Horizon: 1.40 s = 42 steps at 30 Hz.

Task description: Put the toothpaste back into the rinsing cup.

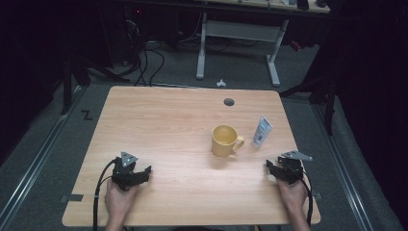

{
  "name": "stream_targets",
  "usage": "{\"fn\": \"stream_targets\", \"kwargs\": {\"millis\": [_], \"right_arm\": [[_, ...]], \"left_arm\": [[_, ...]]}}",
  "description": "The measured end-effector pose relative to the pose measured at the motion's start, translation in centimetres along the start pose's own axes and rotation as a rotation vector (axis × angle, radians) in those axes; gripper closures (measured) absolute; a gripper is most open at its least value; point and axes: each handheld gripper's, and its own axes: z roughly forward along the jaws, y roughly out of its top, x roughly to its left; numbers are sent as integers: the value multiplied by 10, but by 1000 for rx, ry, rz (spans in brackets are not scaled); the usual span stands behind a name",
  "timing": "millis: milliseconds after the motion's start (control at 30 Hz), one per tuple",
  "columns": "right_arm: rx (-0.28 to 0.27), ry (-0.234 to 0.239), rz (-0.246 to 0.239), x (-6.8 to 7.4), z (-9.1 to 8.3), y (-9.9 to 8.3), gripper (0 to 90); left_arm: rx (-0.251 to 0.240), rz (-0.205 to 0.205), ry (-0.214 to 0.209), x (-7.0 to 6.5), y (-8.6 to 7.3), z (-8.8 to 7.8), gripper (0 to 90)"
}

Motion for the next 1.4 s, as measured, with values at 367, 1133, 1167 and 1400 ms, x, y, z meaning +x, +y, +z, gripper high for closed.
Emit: {"fn": "stream_targets", "kwargs": {"millis": [367,1133,1167,1400], "right_arm": [[3,14,-11,0,0,0,414],[3,15,-10,3,-7,-6,426],[1,15,-18,3,-7,-6,426],[-9,39,-10,7,-18,-11,437]], "left_arm": [[0,0,-2,0,0,0,247],[0,0,-1,0,0,0,247],[0,1,-1,0,0,0,247],[0,1,-1,0,0,0,247]]}}
